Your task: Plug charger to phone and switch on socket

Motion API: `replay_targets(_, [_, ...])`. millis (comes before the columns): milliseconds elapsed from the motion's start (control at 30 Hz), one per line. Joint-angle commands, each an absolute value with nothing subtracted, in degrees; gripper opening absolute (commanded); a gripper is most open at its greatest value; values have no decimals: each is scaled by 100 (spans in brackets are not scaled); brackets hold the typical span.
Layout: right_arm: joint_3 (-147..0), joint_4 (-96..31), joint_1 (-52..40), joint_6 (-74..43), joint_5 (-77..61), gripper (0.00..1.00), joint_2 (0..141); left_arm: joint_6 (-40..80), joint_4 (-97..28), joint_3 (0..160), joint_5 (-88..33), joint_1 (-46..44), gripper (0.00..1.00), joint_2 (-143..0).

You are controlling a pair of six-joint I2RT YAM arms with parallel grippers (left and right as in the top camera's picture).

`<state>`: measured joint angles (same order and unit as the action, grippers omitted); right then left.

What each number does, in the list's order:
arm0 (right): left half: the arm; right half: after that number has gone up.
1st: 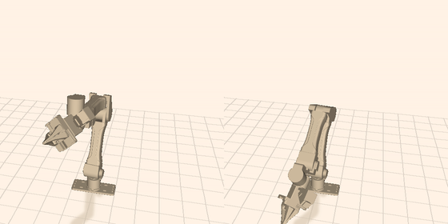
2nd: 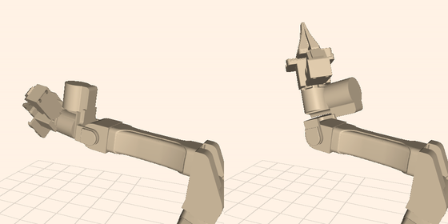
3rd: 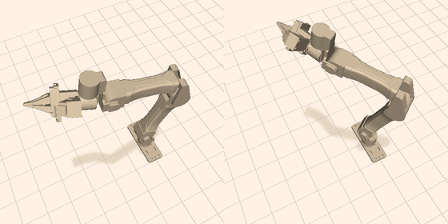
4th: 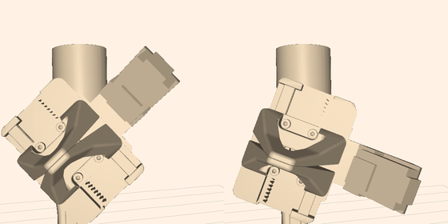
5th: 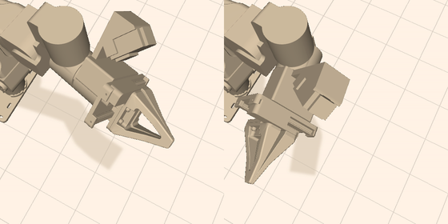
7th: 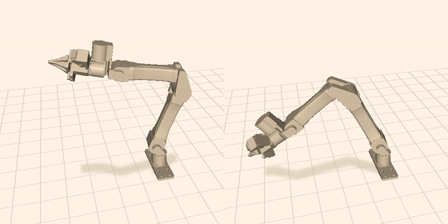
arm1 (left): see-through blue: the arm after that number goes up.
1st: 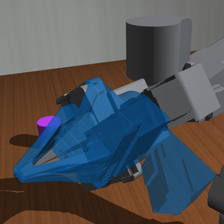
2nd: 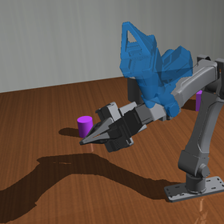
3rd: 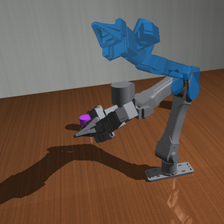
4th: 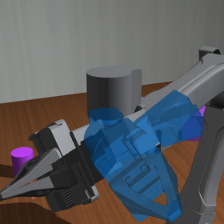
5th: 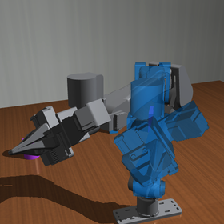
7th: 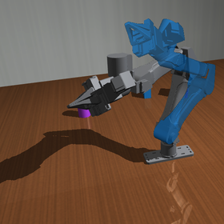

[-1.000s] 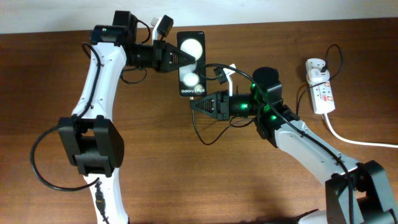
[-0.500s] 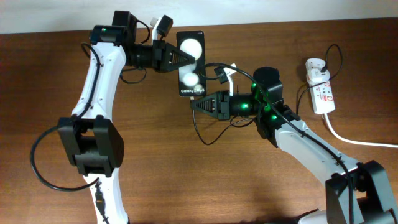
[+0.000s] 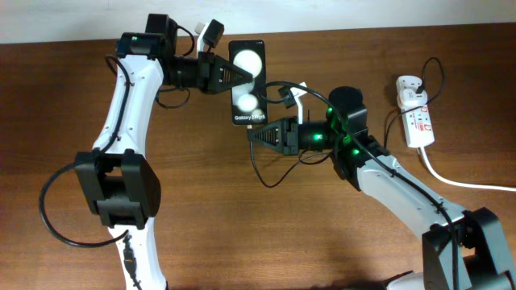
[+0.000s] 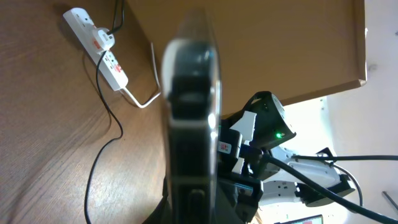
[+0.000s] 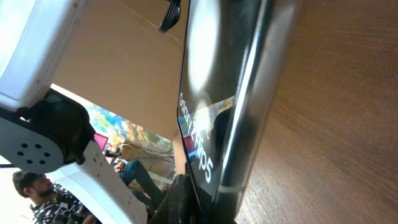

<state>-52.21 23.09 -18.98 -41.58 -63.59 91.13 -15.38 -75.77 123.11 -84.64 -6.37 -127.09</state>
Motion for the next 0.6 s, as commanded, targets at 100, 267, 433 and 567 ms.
replay_targets(100, [-5249,2383,-1566,-4099,-6235,4,9113,-1566,-7612,12374,-8573,-674,0,-12632])
replay_targets(267, [-5249,2386,-1568,-4099,-6235,4,9113,-1568,-7612,12374,-8569,-744,0,-12632])
replay_targets(433, [-5249,2386,-1579,-4101,-6235,4,9113,-1568,-7588,12374,-8569,-827,0,-12632])
replay_targets(567, [-5249,2386,-1579,-4104,-6235,4,9113,-1568,-7588,12374,-8567,-827,0,-12632])
